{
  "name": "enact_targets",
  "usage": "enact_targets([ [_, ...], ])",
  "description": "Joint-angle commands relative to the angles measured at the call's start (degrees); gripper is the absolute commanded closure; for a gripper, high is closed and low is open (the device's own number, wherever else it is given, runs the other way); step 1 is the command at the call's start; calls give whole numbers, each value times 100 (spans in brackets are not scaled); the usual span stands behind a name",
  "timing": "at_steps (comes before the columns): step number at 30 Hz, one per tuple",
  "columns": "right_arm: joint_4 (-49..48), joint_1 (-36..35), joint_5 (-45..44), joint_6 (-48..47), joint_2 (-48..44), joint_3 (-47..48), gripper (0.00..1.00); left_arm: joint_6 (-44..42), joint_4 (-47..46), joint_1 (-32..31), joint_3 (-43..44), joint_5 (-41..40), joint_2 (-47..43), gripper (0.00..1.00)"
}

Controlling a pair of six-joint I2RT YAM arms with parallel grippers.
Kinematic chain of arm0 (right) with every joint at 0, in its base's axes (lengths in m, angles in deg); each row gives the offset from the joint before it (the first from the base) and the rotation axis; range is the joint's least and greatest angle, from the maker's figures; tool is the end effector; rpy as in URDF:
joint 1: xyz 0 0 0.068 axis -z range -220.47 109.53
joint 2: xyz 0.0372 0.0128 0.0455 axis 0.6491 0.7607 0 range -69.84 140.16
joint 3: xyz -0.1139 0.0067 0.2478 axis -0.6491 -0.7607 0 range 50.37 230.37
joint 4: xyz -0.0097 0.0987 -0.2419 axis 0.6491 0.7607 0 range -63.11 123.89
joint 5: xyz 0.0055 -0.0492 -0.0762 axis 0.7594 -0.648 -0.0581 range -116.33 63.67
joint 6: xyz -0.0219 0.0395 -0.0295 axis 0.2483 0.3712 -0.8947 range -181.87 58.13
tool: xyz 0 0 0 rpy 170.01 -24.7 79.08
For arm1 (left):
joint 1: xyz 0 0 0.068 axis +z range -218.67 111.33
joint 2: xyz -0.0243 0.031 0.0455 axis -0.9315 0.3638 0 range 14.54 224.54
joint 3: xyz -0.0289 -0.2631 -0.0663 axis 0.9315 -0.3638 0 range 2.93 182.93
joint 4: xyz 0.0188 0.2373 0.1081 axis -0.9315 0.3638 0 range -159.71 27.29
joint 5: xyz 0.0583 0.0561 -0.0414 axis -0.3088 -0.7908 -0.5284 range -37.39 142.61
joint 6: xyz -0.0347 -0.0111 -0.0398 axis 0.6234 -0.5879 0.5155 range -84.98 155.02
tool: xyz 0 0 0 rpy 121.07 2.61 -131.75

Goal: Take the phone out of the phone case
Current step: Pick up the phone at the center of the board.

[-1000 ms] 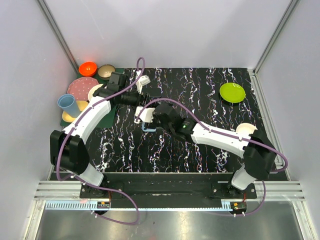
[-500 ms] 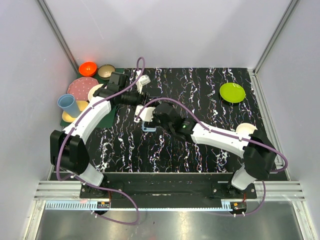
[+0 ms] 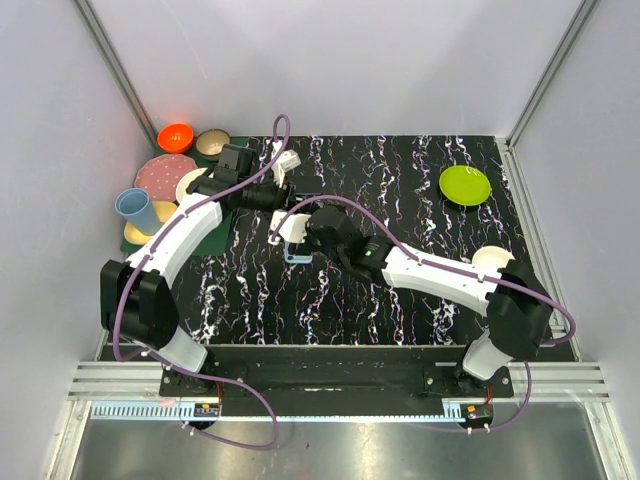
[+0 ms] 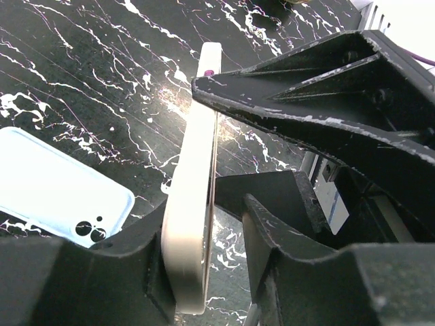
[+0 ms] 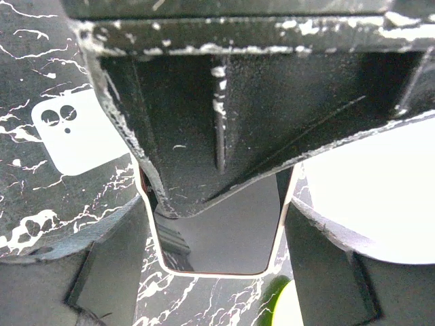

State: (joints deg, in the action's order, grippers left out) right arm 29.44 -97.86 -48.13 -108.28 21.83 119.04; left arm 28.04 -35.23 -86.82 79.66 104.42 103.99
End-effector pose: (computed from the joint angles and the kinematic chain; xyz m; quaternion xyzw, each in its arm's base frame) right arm 0.2123 0.3072 0.2906 -0.5916 0.5919 -0.1092 0.5364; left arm 0.3095 -0.1309 0.3117 0.3378 0.7827 -0.4368 0.2871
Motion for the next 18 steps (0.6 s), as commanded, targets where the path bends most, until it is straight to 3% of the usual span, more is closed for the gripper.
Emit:
enact_targets([
  [1, -624, -80, -184, -8, -97, 314, 100, -5, -187, -31, 26, 57, 20, 64],
  [8, -650, -71, -193, 1, -97, 314, 100, 4, -196, -39, 26, 22, 37, 72],
  [18, -650, -89, -193, 18, -115, 314, 100, 13, -196, -39, 35, -48, 38, 95],
])
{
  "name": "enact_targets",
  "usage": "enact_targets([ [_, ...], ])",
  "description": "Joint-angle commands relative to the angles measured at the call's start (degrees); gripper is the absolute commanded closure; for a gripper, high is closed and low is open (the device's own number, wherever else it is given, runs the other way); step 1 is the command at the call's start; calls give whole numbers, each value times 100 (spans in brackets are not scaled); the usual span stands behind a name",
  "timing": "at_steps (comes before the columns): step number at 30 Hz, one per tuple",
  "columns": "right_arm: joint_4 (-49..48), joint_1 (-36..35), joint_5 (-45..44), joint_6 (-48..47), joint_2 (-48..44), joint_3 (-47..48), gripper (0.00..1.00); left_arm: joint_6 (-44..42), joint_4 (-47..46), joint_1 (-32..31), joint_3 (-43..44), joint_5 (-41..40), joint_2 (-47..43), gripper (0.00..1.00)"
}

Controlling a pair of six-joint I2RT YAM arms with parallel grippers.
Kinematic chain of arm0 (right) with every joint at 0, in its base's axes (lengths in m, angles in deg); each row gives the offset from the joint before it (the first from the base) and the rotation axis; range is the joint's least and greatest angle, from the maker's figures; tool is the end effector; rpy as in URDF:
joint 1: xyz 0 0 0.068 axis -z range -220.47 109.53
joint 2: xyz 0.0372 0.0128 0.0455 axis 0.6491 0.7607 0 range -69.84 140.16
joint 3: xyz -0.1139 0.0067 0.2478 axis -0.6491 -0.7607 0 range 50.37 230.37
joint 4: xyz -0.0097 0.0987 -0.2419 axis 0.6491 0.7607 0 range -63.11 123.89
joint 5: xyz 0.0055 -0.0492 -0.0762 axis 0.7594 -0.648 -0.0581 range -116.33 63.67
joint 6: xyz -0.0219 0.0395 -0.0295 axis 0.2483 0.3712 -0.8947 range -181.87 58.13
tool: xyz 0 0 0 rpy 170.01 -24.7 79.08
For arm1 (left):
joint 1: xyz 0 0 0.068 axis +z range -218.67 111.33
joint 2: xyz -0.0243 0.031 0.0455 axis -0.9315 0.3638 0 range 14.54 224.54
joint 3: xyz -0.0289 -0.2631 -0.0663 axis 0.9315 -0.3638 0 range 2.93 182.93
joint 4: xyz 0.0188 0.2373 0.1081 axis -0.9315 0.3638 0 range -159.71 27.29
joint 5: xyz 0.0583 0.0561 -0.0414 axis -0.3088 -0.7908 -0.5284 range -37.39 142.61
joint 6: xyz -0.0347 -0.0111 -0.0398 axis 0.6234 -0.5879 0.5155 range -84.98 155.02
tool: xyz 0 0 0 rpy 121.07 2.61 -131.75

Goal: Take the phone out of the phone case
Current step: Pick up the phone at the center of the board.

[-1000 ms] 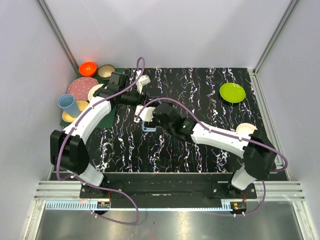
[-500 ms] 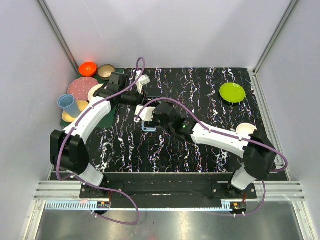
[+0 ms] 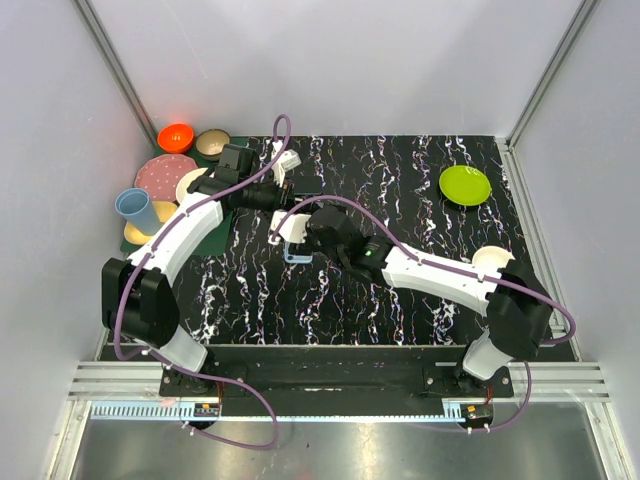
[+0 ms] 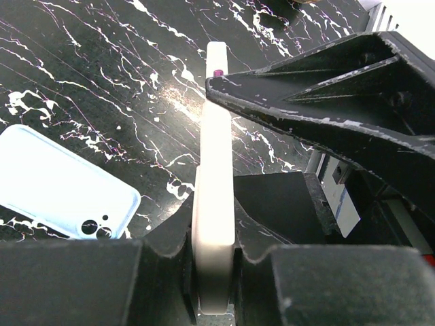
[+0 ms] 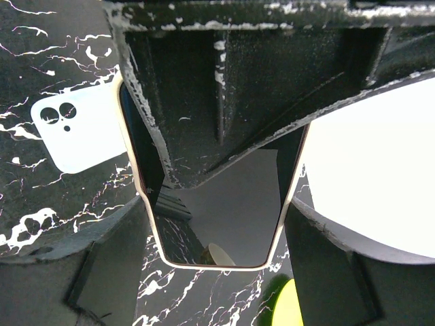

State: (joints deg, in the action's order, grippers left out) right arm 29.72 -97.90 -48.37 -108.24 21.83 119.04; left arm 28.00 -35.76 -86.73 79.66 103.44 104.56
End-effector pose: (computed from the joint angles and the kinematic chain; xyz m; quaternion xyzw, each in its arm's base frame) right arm 0.2120 0.3071 0.2902 -0.5919 0.5930 -0.1110 0.5345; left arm 0.3126 -0.1310 0.3088 0.3354 0.7870 -0.4295 0.2893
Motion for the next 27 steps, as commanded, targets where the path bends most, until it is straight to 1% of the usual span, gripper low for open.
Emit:
enact_targets([
  [1, -679, -84, -177, 14, -115, 314, 100, 17, -144, -48, 35, 41, -19, 97],
  [3, -679, -84, -177, 5, -106, 314, 100, 17, -143, -48, 35, 24, -11, 100],
  [8, -661, -93, -221, 5, -115, 349, 99, 8, -143, -48, 9, 6, -11, 100],
  [14, -643, -93, -230, 23, -142, 376, 92, -132, -135, -48, -70, 103, -54, 100],
  [18, -608, -111, -239, 49, -150, 385, 84, -71, -126, -48, -105, -134, -98, 100],
  [21, -556, -102, -222, 67, -133, 411, 74, 44, -143, -48, -53, -118, -90, 100],
  [22, -538, -102, -222, 84, -141, 428, 66, 52, -135, -48, -44, -91, -107, 100],
  [24, -486, -102, -213, 102, -177, 446, 59, 61, -143, -39, -9, -47, -116, 100],
  [25, -468, -102, -187, 110, -185, 446, 54, 79, -144, -39, 17, -29, -116, 100],
  [26, -433, -102, -178, 119, -220, 455, 43, 70, -135, -39, 26, -29, -107, 100],
  [27, -354, -102, -151, 128, -255, 446, 35, 96, -100, -39, 44, -177, -116, 100],
])
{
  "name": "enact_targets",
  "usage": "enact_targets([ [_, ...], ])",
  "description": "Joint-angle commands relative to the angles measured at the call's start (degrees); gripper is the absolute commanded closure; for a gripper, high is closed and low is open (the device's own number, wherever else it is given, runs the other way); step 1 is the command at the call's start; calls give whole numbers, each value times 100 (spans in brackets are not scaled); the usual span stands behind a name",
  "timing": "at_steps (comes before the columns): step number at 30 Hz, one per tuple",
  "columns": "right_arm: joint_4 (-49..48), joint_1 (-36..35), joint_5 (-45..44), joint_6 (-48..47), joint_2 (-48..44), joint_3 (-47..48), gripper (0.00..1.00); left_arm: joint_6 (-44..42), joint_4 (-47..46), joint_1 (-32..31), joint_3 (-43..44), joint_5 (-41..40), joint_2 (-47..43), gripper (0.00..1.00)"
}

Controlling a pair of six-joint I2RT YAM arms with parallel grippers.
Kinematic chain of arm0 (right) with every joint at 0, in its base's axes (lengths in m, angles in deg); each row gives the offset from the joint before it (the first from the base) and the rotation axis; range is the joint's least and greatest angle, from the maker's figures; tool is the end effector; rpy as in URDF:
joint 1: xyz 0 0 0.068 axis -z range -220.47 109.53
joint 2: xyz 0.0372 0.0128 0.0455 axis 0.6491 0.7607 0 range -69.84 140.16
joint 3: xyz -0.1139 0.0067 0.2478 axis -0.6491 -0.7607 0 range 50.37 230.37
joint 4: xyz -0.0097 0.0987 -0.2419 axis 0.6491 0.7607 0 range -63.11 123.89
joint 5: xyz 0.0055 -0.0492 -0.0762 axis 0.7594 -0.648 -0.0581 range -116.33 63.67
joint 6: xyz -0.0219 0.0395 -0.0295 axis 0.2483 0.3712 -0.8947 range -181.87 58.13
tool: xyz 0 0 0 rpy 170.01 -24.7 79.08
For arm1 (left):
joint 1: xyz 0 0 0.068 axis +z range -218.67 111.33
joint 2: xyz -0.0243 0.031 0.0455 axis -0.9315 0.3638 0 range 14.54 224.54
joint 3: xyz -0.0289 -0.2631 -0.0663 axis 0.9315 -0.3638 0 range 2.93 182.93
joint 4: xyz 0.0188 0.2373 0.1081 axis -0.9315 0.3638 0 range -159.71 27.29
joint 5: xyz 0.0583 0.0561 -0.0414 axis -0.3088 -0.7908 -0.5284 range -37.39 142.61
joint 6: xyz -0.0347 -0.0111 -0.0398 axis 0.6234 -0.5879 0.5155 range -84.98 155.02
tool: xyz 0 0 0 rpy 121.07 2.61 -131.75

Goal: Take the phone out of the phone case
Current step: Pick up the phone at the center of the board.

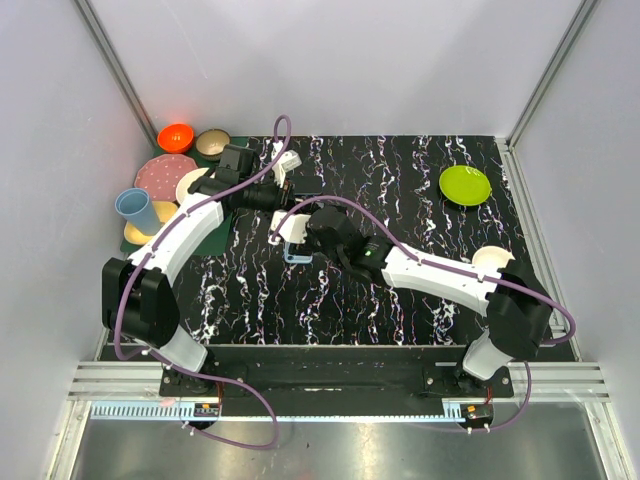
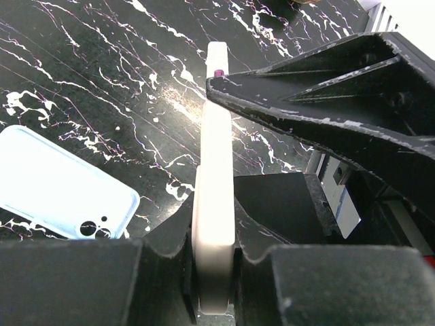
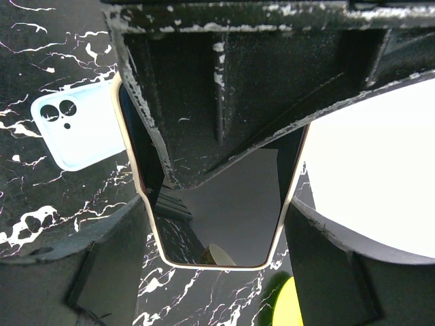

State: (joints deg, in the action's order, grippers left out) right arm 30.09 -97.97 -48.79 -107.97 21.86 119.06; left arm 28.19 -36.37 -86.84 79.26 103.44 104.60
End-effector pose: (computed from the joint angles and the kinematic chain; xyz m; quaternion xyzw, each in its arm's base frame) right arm 0.2117 0.3070 0.2895 -0.5909 0.5958 -0.1131 0.5320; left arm 0.3127 -0.1317 0.3071 0.3353 0.7866 -0.4301 0.2895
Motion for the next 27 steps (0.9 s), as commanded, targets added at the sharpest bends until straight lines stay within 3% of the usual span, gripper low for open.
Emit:
enact_targets([
  [1, -364, -95, -49, 111, -284, 435, 26, 85, -30, -28, 75, -266, -129, 100],
  [2, -155, -95, 4, 128, -380, 444, 9, 68, -21, -28, 66, -327, -164, 100],
  [3, -66, -95, 48, 137, -442, 435, 0, -11, -21, -28, 22, -345, -190, 100],
  [13, 769, 45, 1032, 374, -1303, 268, 0, -82, -64, -11, -66, -187, -384, 100],
  [19, 787, 861, 1778, 1110, -1909, 171, 0, 173, -127, 16, -40, -240, -446, 100],
  [27, 629, 1759, 2228, 1815, -2253, 13, 0, 85, 375, 16, 829, -275, -367, 100],
])
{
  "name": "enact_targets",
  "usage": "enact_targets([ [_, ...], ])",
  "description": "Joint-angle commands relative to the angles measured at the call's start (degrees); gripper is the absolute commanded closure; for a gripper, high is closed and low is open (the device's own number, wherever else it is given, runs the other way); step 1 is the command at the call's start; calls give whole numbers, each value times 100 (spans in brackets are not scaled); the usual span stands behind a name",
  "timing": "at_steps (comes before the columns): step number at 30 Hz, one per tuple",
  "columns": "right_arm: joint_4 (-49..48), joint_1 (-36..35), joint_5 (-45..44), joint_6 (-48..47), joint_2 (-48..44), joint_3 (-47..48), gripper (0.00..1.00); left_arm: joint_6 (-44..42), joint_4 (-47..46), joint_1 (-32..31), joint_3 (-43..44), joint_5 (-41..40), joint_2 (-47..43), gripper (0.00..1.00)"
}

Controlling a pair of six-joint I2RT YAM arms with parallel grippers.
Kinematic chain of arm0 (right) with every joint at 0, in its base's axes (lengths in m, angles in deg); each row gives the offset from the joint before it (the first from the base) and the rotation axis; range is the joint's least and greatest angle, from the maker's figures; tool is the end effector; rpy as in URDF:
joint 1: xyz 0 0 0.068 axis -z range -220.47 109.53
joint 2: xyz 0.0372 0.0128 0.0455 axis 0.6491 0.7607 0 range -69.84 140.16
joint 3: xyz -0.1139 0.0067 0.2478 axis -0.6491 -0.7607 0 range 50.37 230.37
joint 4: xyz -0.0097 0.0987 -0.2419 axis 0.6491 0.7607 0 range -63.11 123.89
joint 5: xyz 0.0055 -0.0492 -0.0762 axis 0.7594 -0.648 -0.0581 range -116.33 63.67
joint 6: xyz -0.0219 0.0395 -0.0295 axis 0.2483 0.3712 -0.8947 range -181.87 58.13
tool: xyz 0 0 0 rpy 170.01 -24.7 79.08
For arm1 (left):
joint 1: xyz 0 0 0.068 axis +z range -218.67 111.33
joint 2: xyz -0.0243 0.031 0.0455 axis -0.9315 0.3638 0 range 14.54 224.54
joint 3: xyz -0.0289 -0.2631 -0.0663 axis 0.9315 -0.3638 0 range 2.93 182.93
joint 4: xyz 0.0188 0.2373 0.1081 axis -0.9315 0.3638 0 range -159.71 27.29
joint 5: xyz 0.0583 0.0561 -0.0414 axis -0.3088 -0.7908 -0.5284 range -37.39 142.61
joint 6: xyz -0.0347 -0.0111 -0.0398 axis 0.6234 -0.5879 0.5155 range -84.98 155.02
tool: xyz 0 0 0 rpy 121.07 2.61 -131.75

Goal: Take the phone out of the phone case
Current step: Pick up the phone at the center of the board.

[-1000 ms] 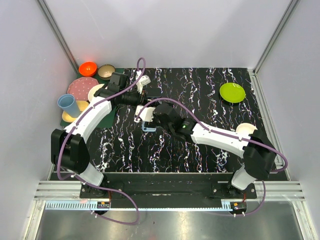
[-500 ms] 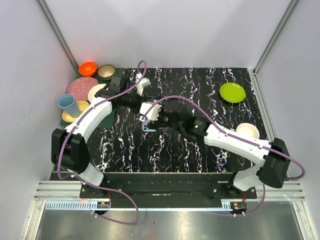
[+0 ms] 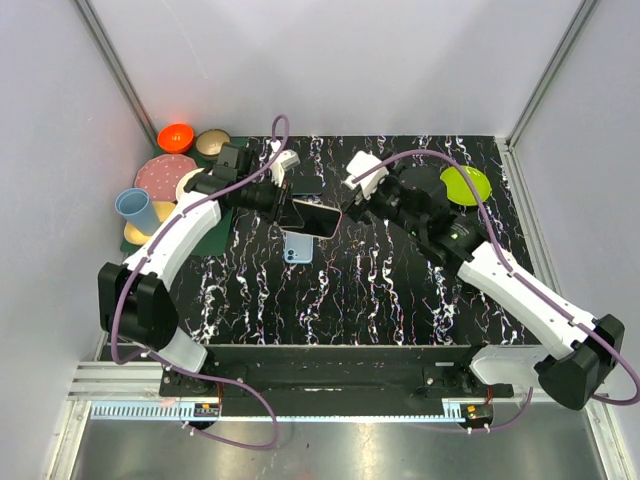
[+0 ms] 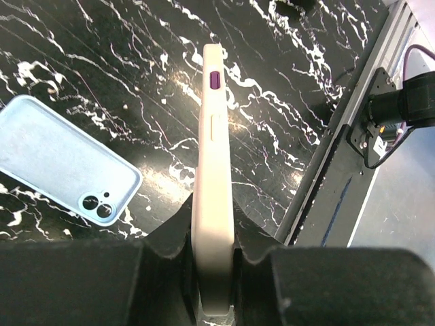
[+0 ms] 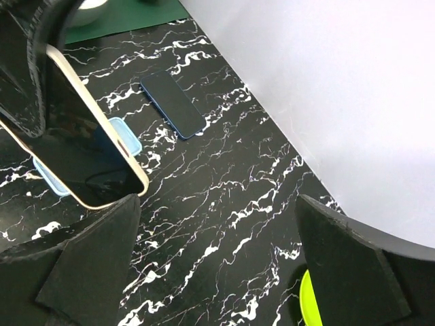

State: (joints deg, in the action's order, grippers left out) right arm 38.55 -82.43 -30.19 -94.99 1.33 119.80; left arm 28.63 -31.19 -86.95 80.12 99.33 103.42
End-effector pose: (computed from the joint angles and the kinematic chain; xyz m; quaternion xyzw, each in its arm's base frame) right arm 0.2158 0.1908 0.3904 -0.4614 0.6347 0.0213 0.6196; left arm 0.3051 -0.1281 0.3110 0.3163 0.8145 -0.4032 0.2721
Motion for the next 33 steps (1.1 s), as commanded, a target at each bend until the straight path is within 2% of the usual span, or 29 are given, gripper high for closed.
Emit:
enact_targets([
  [1, -234, 292, 507, 578, -201, -61, 0, 50, -143, 27, 815, 136, -248, 100],
  [8, -384, 513, 588, 755, -218, -140, 0, -345, -152, 35, 1307, 154, -336, 100],
  [13, -393, 583, 631, 930, -139, -79, 0, -389, -696, 44, 1027, 285, -581, 100],
  [17, -401, 644, 781, 1106, -227, -105, 0, 5, -2072, 53, 19, 662, -977, 100],
  [22, -384, 864, 1325, 1553, -394, -105, 0, 313, -3086, 97, -660, 874, -1381, 100],
  [25, -340, 961, 1712, 1852, -447, -79, 0, 857, -4051, 158, -1117, 1163, -1505, 100],
  [26, -331, 1022, 1817, 1932, -464, -79, 0, 1181, -4637, 167, -1379, 1234, -1540, 100],
  [33, -340, 1312, 2696, 2451, -605, -52, 0, 1957, -6250, 193, -2383, 1269, -1699, 100],
])
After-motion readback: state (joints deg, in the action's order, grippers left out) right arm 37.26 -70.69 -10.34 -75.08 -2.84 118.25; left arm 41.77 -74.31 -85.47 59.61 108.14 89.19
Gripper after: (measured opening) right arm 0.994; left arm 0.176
